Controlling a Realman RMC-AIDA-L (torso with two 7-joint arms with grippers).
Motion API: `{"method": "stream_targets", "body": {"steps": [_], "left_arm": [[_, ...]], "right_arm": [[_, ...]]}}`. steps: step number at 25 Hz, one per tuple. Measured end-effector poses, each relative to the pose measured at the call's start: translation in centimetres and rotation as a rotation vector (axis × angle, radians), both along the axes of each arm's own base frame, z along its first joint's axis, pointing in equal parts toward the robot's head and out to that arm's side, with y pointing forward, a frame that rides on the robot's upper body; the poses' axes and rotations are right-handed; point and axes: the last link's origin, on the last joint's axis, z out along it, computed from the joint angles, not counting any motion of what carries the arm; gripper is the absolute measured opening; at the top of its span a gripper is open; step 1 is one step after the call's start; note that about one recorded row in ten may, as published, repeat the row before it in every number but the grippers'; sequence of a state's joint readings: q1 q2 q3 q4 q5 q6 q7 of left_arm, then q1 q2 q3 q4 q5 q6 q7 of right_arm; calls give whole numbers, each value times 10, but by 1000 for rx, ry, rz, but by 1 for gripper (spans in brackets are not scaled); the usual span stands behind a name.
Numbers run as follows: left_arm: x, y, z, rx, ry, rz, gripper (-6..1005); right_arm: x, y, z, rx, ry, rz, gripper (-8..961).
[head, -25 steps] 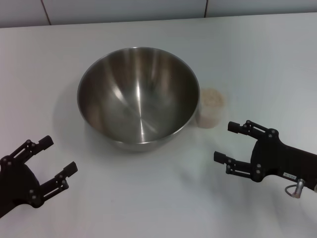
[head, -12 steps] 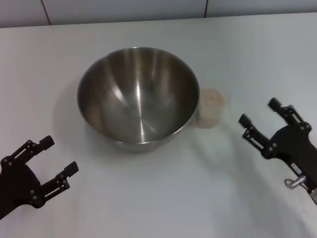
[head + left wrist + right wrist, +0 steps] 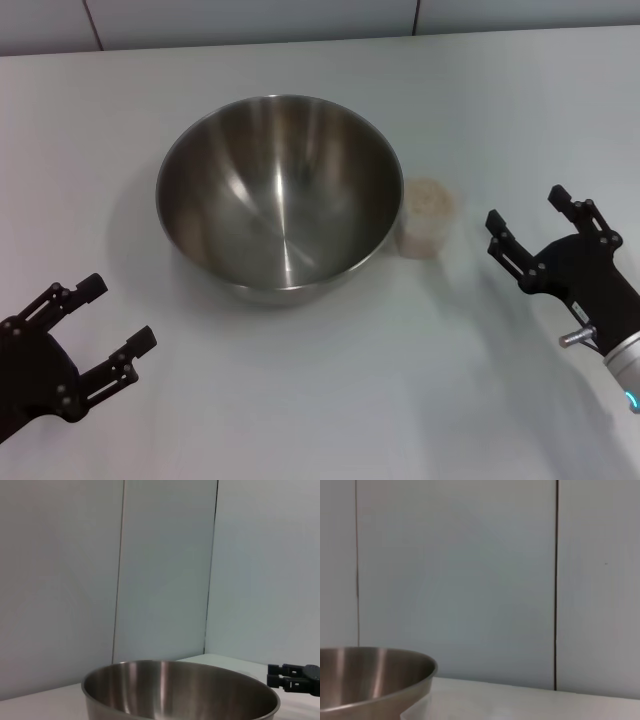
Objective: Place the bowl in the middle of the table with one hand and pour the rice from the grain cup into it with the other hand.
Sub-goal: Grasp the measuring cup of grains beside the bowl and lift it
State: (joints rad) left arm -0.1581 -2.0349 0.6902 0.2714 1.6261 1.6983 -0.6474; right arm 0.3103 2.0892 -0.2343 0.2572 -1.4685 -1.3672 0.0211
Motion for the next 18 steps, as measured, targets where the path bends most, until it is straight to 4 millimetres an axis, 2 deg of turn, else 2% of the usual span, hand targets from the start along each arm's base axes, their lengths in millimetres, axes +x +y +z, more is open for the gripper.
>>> {"method": "stream_targets", "body": {"steps": [9,18], "left_arm": [[1,-1,0,7,-9,1,818],[2,-2,-1,8,-26,9,818]], "right_arm": [[0,4,-2,-17,-15,0,804],[1,19,1,-27,-55,6,798]]}}
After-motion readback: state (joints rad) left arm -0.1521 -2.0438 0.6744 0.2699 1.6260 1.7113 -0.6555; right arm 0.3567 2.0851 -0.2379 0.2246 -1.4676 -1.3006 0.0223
